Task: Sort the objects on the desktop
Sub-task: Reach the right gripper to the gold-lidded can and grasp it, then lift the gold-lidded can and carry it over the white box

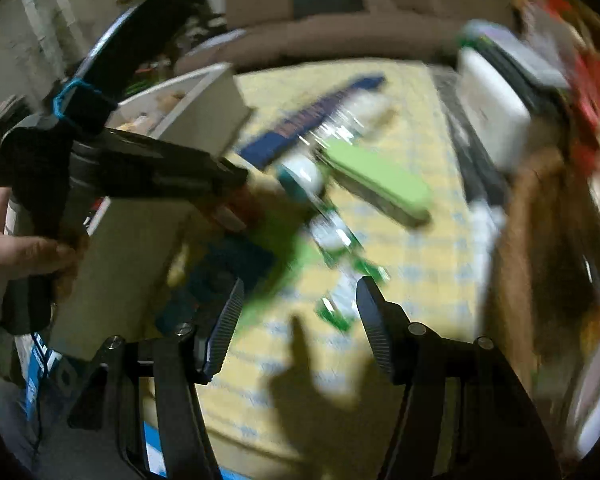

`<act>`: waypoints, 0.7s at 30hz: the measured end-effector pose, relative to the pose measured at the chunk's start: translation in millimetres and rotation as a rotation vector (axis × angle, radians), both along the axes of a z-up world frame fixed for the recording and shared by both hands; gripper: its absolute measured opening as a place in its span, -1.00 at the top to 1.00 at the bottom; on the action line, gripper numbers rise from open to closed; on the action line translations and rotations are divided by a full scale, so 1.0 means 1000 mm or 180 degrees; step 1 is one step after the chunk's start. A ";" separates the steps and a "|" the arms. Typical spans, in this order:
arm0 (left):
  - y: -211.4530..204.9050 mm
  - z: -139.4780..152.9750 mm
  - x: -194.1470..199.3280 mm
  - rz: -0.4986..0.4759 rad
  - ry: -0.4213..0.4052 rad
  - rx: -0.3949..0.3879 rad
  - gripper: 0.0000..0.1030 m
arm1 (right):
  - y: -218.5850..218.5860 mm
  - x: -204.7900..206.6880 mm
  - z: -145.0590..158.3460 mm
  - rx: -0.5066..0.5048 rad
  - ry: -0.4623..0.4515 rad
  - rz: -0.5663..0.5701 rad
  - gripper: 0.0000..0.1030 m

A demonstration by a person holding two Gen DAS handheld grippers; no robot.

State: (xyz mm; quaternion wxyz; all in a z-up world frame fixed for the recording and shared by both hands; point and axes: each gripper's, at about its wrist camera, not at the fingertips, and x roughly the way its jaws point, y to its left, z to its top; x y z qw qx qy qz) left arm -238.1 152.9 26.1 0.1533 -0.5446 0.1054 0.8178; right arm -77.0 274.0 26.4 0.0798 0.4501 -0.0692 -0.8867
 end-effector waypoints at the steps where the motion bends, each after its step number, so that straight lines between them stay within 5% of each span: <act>1: -0.001 0.000 0.000 -0.0006 -0.0030 0.0015 0.15 | -0.007 -0.006 0.001 -0.0009 0.0035 0.0114 -0.09; 10: -0.007 0.000 -0.009 0.0040 -0.0140 0.0283 0.17 | -0.041 -0.075 -0.022 -0.0094 0.0086 0.0809 -0.03; 14: -0.013 0.001 -0.009 0.0081 -0.0152 0.0463 0.20 | -0.045 -0.087 -0.026 -0.0342 0.0112 0.1034 -0.26; 17: -0.027 0.010 -0.009 0.0206 -0.0215 0.0852 0.19 | -0.047 -0.093 -0.029 -0.0308 0.0149 0.1130 -0.30; 18: -0.034 0.013 -0.007 0.0269 -0.0254 0.1031 0.10 | -0.046 -0.097 -0.030 -0.0279 0.0133 0.1147 -0.30; 19: -0.043 0.017 -0.005 0.0354 -0.0261 0.1203 -0.22 | -0.046 -0.098 -0.030 -0.0276 0.0111 0.1159 -0.30; 21: -0.061 0.022 0.000 0.0447 -0.0205 0.1457 -0.41 | -0.044 -0.100 -0.029 -0.0267 0.0098 0.1200 -0.30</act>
